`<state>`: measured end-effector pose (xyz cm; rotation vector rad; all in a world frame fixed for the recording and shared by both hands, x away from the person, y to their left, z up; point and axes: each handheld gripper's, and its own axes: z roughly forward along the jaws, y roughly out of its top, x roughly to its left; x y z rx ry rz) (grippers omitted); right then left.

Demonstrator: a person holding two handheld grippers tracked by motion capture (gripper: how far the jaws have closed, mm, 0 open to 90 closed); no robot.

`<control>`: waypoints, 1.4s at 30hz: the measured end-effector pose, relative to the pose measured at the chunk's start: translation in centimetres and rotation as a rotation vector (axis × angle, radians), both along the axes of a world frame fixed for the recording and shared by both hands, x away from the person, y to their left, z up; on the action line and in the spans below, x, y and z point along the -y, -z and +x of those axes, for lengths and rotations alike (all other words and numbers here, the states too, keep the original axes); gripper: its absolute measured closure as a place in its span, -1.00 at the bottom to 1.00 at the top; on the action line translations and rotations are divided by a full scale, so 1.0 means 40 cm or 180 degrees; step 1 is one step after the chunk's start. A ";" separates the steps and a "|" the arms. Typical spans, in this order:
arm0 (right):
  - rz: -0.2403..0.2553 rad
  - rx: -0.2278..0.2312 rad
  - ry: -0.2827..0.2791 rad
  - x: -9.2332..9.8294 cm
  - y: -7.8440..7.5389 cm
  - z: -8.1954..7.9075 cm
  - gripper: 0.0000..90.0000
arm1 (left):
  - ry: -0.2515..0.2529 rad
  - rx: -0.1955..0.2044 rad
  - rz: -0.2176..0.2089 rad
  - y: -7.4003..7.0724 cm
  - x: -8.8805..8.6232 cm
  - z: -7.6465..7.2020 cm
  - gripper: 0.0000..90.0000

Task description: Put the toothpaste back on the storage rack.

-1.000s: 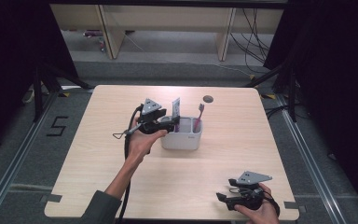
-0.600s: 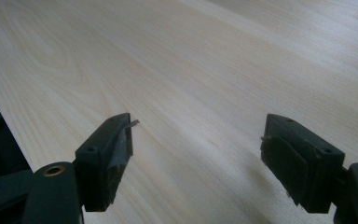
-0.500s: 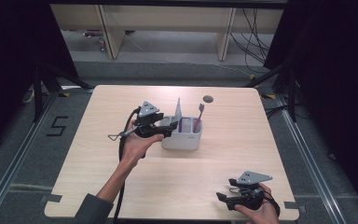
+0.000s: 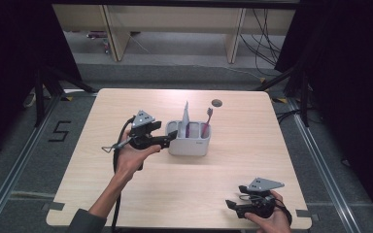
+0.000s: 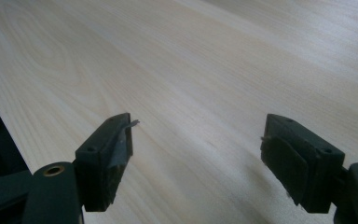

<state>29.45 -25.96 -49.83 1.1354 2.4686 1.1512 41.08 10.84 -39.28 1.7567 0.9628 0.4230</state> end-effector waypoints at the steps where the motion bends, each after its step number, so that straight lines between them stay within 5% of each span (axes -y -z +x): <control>1: 0.0000 0.0001 0.0000 0.000 0.000 0.000 -0.43 | -0.0001 -0.0006 -0.0004 0.004 -0.005 -0.004 -0.38; 20: 0.0009 0.0028 0.0018 0.007 0.000 -0.006 -0.43 | 0.0011 -0.0047 -0.0037 0.056 -0.075 -0.064 -0.52; 42: 0.0057 -0.0065 0.0044 0.000 0.001 -0.007 -0.43 | 0.0080 -0.0076 0.0143 0.133 -0.130 -0.148 -0.64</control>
